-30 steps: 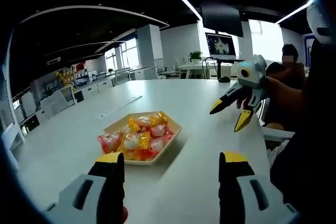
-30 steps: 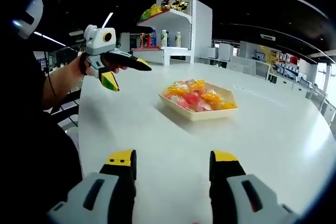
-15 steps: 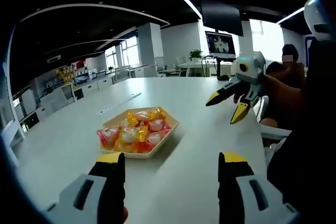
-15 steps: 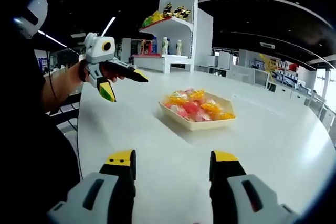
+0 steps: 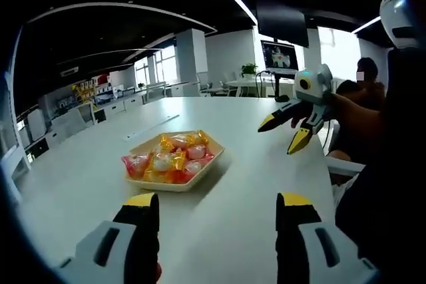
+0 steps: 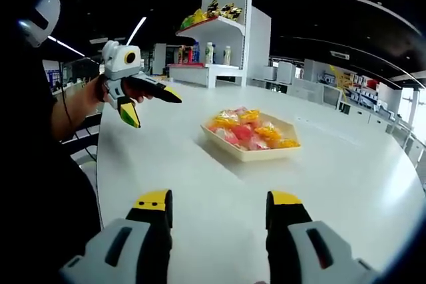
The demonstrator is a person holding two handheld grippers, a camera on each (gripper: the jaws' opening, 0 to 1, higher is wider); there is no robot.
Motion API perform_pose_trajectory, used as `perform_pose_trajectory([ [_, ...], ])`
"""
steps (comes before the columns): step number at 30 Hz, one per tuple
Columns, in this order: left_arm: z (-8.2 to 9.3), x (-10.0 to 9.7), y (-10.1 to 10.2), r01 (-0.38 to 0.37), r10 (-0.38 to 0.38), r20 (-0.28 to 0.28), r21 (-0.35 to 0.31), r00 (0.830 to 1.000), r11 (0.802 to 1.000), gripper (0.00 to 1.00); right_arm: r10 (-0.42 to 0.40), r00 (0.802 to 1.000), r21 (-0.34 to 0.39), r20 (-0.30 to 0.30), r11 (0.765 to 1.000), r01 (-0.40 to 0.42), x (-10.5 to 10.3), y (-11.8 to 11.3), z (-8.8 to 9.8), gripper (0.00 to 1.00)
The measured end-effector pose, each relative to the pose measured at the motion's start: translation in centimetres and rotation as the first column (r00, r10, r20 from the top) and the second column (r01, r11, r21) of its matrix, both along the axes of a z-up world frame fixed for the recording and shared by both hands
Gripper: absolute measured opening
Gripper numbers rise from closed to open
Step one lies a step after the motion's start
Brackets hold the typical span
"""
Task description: Pick up the marshmallows scattered on the table and place them into the bowl on the table
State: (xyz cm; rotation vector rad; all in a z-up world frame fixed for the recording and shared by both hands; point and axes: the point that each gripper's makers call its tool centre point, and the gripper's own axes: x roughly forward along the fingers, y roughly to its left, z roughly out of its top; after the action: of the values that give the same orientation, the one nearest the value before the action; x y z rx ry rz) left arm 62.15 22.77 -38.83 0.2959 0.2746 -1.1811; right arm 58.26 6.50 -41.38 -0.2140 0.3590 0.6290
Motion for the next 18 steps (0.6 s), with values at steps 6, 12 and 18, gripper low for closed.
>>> perform_pose_trajectory([
  [6,-0.8,0.1,0.8,-0.011,0.012,-0.005,0.025,1.000,1.000,0.70,-0.001,1.000,0.003,0.003,1.000,0.001,0.1,0.1,0.2,0.56],
  [12,-0.9,-0.1,1.0,-0.010,0.010,-0.001,0.026,1.000,1.000,0.70,0.002,1.000,-0.002,0.003,1.000,-0.002,0.1,0.3,0.3,0.56],
  [18,-1.4,-0.2,1.4,-0.008,0.008,-0.001,0.039,1.000,0.999,0.70,0.009,1.000,-0.015,0.009,1.000,-0.009,0.1,0.5,0.6,0.56],
])
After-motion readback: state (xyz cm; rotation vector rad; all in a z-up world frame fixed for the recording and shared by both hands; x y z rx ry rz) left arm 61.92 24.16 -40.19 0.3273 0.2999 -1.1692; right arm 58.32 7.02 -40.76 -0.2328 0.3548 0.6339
